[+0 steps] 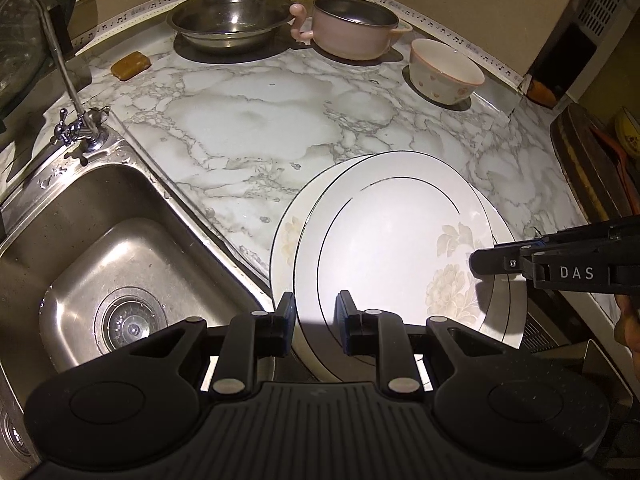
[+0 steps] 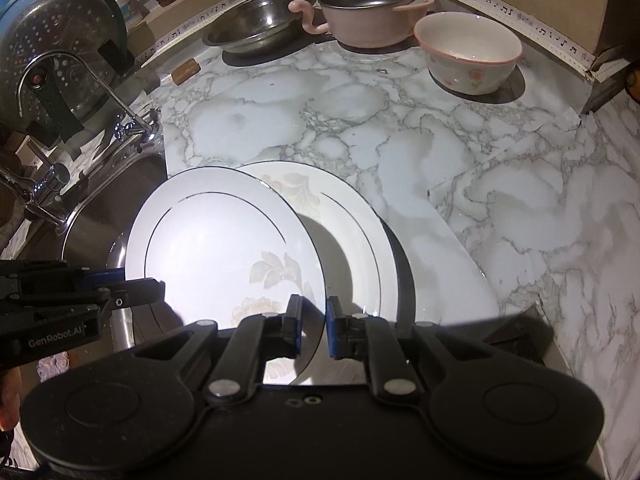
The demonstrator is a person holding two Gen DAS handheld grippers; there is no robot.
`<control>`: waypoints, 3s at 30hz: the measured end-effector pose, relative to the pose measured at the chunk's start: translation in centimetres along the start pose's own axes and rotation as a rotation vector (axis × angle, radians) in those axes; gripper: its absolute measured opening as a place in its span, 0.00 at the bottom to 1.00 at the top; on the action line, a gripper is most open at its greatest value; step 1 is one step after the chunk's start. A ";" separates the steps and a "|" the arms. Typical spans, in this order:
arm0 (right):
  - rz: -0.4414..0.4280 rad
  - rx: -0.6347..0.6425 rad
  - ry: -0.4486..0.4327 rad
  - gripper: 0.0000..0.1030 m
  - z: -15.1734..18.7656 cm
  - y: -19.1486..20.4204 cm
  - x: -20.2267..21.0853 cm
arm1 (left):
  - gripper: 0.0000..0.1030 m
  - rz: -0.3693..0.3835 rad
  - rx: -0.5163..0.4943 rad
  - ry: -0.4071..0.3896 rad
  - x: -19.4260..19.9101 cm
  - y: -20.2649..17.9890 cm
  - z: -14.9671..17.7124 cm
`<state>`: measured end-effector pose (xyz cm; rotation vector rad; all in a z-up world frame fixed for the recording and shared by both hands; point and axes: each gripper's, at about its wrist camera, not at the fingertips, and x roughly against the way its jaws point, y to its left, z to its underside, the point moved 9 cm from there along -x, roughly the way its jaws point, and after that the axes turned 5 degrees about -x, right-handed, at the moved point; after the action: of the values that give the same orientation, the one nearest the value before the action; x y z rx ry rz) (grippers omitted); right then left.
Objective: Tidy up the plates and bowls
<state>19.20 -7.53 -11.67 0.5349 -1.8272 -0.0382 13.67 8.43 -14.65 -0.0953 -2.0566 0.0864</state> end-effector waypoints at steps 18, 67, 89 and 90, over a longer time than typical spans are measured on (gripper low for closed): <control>-0.050 -0.067 0.035 0.11 -0.1 -1.4 -1.0 | 0.20 0.034 0.026 0.020 -1.4 0.3 -0.4; -0.001 0.057 -0.062 0.23 -2.6 -1.6 2.4 | 0.20 -0.049 -0.025 -0.098 1.5 2.3 -2.7; -0.061 0.025 0.058 0.52 0.0 -3.0 -1.2 | 0.57 0.122 0.078 0.037 -2.1 1.2 0.6; -0.065 0.020 0.067 0.50 0.2 -3.1 -1.4 | 0.49 0.132 0.084 0.048 -2.3 1.2 0.8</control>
<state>20.41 -9.79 -13.89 0.6027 -1.7461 -0.0453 14.02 9.37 -17.14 -0.1789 -1.9946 0.2496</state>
